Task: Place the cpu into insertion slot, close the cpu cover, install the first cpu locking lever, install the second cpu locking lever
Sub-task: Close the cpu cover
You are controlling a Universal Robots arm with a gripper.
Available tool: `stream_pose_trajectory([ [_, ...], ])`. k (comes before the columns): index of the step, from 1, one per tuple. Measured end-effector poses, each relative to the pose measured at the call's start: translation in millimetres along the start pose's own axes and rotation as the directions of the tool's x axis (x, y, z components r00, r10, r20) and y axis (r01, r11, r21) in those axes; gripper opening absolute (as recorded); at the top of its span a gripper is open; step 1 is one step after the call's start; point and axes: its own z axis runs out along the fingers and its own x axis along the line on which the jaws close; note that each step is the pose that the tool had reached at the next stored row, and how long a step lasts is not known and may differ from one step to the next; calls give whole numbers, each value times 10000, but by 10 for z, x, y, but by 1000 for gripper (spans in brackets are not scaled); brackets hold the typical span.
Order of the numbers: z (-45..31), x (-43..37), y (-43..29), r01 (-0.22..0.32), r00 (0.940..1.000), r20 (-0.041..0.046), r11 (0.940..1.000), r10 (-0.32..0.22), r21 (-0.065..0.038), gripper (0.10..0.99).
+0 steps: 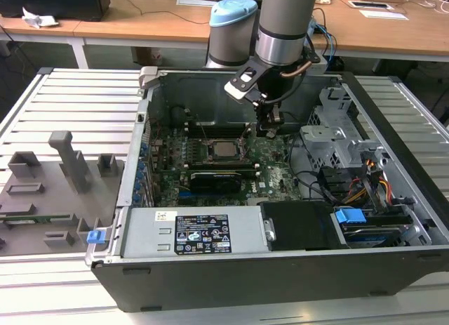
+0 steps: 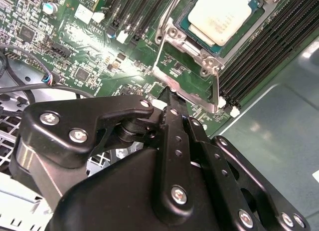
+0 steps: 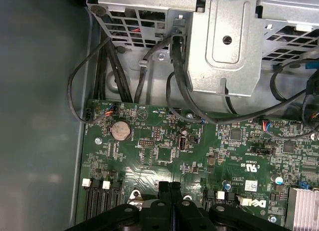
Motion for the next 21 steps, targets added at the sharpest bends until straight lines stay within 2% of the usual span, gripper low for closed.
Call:
stream_pose_trajectory([
  [16,2,4,-37,13,10000,-1,10000,-13,0,106],
  [21,2,7,-72,14,10000,-1,10000,-14,0,106],
])
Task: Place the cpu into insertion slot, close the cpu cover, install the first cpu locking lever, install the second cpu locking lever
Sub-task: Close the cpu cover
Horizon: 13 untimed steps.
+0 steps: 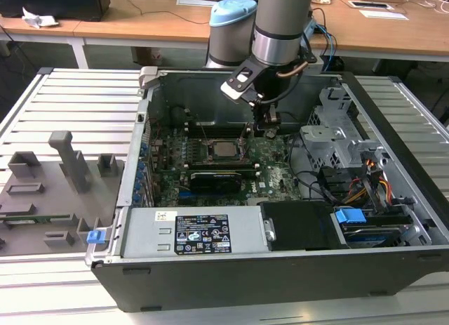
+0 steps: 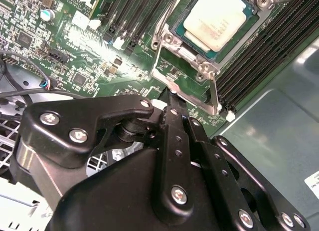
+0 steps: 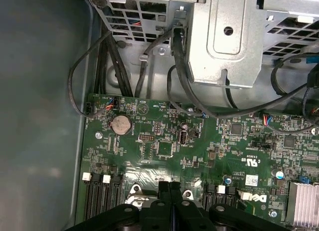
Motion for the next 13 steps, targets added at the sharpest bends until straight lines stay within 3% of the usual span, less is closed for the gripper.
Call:
stream_pose_trajectory([
  [13,-1,8,-87,1,10000,0,10000,-1,0,106],
])
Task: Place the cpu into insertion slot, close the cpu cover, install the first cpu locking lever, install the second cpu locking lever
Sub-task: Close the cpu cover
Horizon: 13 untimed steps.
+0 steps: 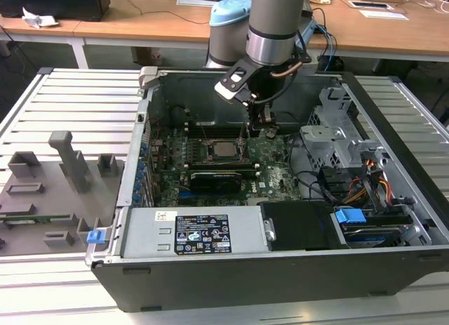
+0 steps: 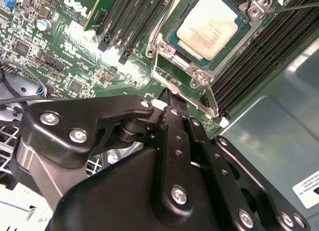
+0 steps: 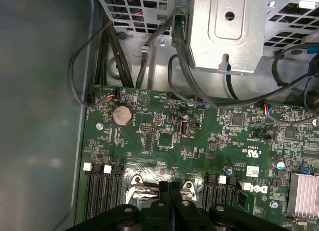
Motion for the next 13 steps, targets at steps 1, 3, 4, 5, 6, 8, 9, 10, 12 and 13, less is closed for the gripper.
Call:
stream_pose_trajectory([
  [1,0,0,-4,-1,10000,0,10000,1,0,106],
  [3,0,1,-7,-2,10000,0,10000,2,0,106],
  [4,0,1,-9,-1,10000,0,10000,1,0,106],
  [5,0,1,-12,-1,10000,1,10000,1,0,106],
  [6,0,1,-15,-2,10000,0,10000,2,0,106],
  [8,0,2,-23,-2,10000,0,10000,2,0,106],
  [9,0,3,-27,-2,10000,0,10000,2,0,106],
  [10,0,3,-30,-2,10000,-1,10000,2,0,106],
  [12,0,3,-35,-2,10000,0,10000,2,0,106],
  [13,0,4,-37,-2,10000,0,10000,2,0,106],
])
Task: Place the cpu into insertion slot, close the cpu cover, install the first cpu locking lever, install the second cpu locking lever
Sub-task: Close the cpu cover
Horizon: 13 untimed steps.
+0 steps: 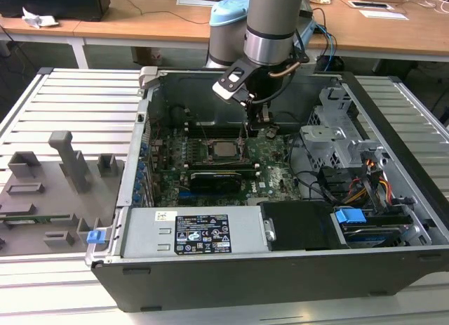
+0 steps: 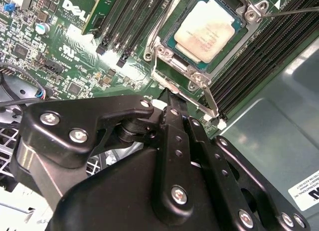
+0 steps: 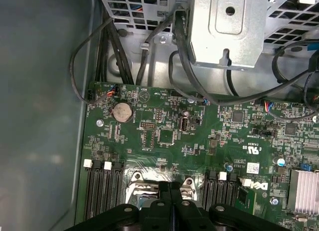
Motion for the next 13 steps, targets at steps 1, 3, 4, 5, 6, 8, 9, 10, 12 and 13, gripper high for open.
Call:
stream_pose_trajectory([
  [1,0,0,-2,0,10000,0,10000,0,0,106],
  [3,0,1,-9,0,10000,0,10000,0,0,106],
  [4,0,1,-14,1,10000,0,10000,-1,0,106],
  [5,0,2,-18,1,10000,0,10000,-1,-1,106],
  [6,0,2,-22,0,10000,0,10000,0,0,106],
  [8,0,4,-35,0,10000,0,10000,0,0,106],
  [9,0,4,-39,0,10000,0,10000,0,0,106],
  [10,0,4,-43,0,10000,0,10000,0,-1,106],
  [12,0,5,-53,1,10000,0,10000,-1,0,106],
  [13,0,6,-58,0,10000,0,10000,0,0,106],
])
